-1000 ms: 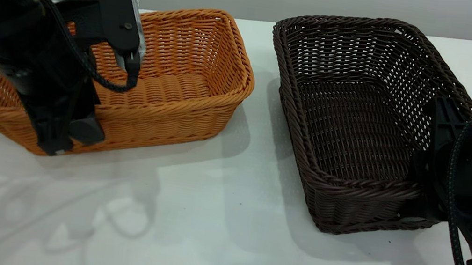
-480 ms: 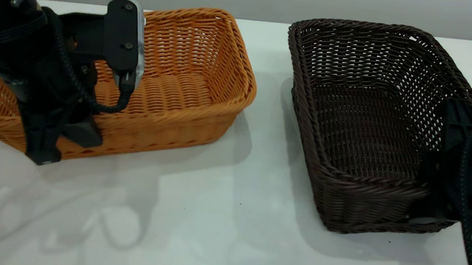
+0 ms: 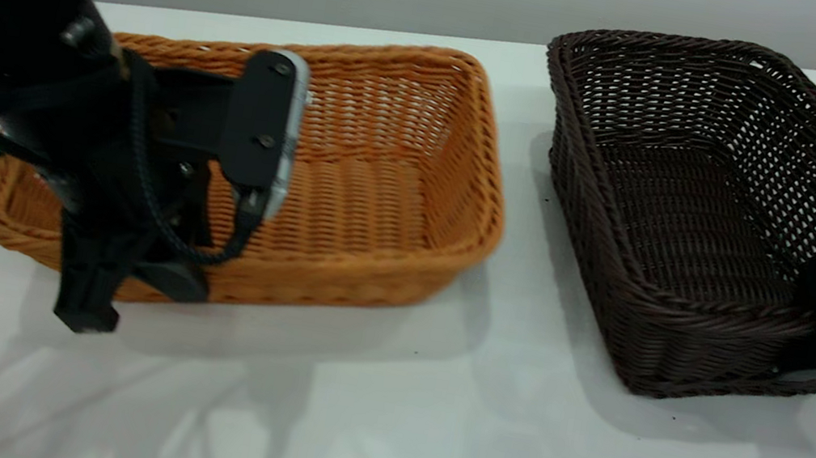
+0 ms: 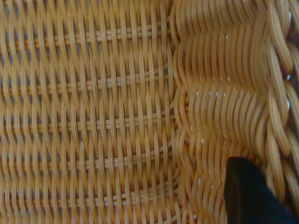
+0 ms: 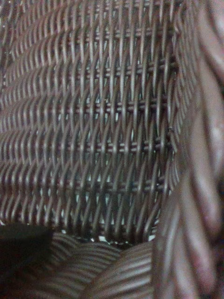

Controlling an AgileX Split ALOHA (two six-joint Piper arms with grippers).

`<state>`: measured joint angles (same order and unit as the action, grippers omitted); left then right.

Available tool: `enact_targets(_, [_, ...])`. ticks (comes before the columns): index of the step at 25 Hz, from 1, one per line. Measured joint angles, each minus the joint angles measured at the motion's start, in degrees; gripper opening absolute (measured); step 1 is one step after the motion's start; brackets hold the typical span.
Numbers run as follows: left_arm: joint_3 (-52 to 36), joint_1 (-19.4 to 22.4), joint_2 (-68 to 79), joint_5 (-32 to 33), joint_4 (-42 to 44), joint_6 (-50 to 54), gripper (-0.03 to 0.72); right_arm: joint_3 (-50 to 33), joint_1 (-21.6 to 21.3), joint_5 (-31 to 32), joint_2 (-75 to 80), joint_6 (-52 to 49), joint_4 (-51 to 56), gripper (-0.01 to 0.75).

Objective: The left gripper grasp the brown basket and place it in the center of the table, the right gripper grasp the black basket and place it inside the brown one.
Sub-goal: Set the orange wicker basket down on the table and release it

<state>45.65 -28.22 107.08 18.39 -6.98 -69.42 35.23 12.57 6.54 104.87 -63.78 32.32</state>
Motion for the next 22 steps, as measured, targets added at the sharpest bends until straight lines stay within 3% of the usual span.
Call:
enact_targets(8, [2.8, -5.8, 0.5, 1.5, -2.0, 0.5, 0.109, 0.0, -4.8, 1.6, 0.0, 5.3, 0.2, 0.119])
enact_targets(16, [5.7, -7.0, 2.4, 1.9, -4.7, 0.4, 0.109, 0.0, -8.1, 2.4, 0.0, 7.8, -0.2, 0.119])
enact_targets(22, [5.7, -7.4, 2.4, 1.7, -4.9, 0.3, 0.109, 0.0, -8.1, 2.2, 0.0, 8.0, -0.1, 0.119])
